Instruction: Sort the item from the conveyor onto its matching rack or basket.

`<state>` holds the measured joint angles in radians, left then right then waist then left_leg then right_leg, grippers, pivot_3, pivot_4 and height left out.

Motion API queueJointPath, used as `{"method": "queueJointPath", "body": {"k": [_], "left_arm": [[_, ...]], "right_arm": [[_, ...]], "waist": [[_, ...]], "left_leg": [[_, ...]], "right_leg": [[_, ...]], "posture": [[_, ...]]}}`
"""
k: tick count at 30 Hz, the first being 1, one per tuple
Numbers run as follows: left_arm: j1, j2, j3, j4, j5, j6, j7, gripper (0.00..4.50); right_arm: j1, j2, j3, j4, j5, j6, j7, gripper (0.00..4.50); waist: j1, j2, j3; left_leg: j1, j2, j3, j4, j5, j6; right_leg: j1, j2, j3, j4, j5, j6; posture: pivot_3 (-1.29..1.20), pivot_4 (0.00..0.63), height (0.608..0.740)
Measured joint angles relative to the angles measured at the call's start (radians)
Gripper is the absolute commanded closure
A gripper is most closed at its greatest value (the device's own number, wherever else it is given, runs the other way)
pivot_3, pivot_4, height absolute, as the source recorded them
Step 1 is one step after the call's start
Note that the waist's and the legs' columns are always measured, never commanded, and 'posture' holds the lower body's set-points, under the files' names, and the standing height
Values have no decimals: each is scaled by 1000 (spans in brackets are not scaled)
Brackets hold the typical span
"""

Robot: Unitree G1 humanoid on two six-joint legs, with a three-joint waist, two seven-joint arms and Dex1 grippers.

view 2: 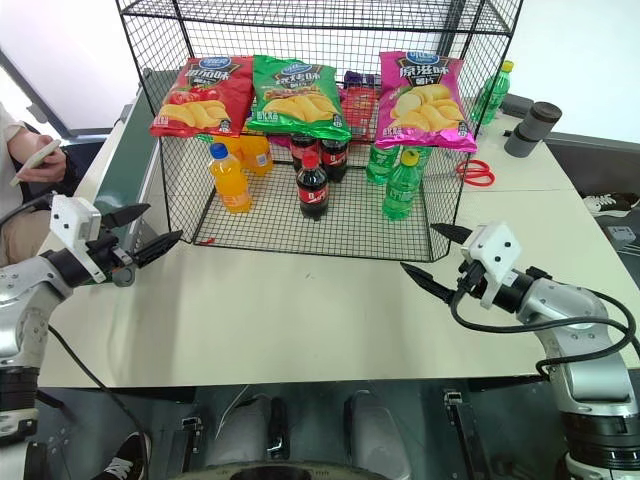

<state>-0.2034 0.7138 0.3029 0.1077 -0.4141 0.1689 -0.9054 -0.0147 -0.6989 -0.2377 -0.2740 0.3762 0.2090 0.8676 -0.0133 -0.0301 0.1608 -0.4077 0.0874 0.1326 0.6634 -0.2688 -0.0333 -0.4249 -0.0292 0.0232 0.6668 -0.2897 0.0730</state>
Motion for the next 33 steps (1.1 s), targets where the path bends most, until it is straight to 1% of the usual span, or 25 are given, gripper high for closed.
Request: {"method": "queueJointPath", "body": {"k": [16,33], "left_arm": [[-16,-9,-17,30,13,-32,-30,0],[-46,-19,-50,68,33,-86,-28,0]], "right_arm": [[16,6,6,-8,-5,-10,-25,71],[-2,5,15,3,-32,-11,-31,71]], "waist": [[1,0,0],[1,0,0]], "left_leg": [[0,0,0,0,0,0],[0,0,0,1,0,0]], "right_leg": [[0,0,0,0,0,0],[0,0,0,1,0,0]], "posture": [[0,150,740],[0,150,740]]}}
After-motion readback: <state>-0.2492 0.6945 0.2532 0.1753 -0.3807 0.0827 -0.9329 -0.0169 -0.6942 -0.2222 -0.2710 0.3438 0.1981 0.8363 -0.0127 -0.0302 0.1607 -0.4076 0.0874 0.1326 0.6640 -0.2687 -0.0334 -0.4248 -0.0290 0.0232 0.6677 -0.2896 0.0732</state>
